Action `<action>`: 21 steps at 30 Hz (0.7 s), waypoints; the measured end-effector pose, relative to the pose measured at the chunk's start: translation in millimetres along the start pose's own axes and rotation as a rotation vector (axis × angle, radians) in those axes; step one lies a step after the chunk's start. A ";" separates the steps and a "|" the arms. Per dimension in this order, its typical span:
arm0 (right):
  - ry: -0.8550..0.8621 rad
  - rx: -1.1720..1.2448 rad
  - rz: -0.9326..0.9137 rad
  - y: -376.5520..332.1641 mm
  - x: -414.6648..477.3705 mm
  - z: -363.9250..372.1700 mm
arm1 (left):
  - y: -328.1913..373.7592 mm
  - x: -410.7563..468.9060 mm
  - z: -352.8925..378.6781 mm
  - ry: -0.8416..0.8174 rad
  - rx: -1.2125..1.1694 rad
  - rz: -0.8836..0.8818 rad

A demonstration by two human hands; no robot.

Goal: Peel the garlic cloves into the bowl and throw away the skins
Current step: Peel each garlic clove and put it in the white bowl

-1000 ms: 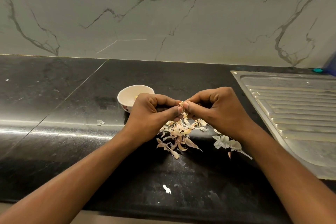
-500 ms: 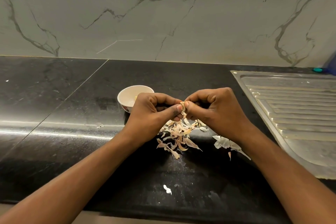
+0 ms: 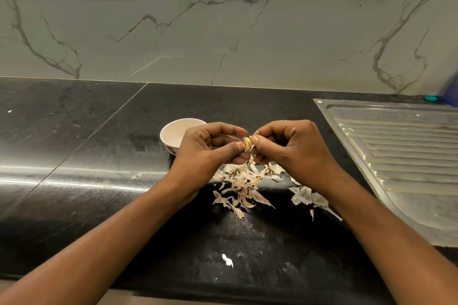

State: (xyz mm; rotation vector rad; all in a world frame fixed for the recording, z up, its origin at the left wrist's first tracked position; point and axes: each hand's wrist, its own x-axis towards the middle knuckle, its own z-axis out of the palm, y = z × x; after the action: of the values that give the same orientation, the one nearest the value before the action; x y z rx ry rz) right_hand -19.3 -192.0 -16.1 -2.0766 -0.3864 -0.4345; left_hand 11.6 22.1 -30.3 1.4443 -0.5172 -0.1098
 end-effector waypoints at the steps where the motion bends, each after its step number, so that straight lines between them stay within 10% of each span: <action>1: 0.005 -0.001 0.001 0.2 0.3 0.3 | 0.0 0.2 -0.3 0.006 0.003 0.002; 21: -0.089 0.079 0.091 0.1 -1.8 -1.6 | 1.5 -2.7 2.5 0.099 0.219 0.098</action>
State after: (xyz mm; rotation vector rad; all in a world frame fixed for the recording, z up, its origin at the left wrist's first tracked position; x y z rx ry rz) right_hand -21.2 -193.6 -16.2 -2.0320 -0.3544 -0.2696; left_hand 7.8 21.0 -29.5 1.6254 -0.5299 0.0993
